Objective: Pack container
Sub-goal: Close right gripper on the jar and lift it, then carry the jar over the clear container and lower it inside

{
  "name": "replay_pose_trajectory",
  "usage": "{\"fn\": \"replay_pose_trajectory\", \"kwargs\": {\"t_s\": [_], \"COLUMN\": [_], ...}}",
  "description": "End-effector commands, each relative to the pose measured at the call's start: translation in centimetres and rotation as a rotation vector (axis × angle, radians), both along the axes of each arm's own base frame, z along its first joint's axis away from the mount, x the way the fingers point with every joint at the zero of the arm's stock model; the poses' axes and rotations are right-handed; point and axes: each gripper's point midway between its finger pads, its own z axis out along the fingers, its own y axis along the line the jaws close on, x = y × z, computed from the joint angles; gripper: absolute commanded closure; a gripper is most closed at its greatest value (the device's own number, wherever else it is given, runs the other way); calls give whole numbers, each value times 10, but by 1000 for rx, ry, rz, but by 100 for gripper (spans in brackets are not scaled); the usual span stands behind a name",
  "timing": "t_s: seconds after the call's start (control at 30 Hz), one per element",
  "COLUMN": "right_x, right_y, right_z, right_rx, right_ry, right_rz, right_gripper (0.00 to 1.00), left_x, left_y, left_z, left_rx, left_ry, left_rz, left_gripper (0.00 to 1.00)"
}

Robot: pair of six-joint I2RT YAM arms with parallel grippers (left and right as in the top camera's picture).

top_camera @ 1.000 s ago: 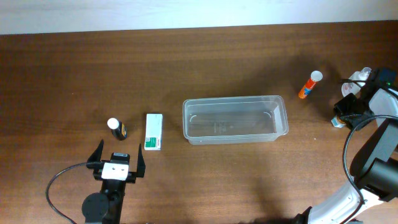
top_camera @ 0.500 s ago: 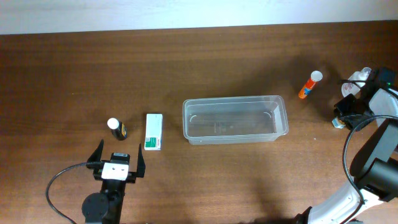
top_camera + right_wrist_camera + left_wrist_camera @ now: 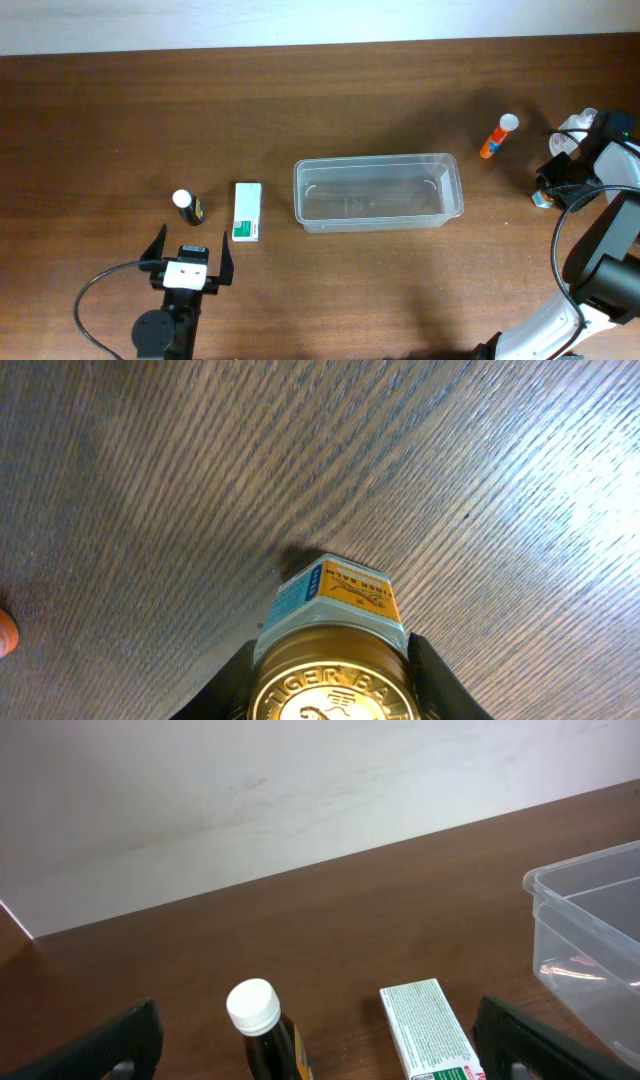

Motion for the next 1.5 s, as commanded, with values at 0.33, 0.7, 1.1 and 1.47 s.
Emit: {"fn": "replay_pose_trajectory", "kwargs": {"t_s": [0.33,0.7,1.1,1.47], "right_x": [-14,-27,-6,0], "right_y": [17,148,279,329], "right_z": [113,244,181,72], "right_rx": [-55,-113,40,48], "right_ry": [-181,-523,-349,-43], "right_rz": [26,380,763,908], "right_gripper": [67,67,67,67], "left_x": [-1,-1,-1,-1], "left_y": [-4,-4,-4,-4], "left_z": [0,0,0,0], "left_rx": [3,3,3,3], "left_ry": [2,2,2,2], "left_rz": [-23,-23,-23,-23], "left_gripper": [1,1,0,1]}}
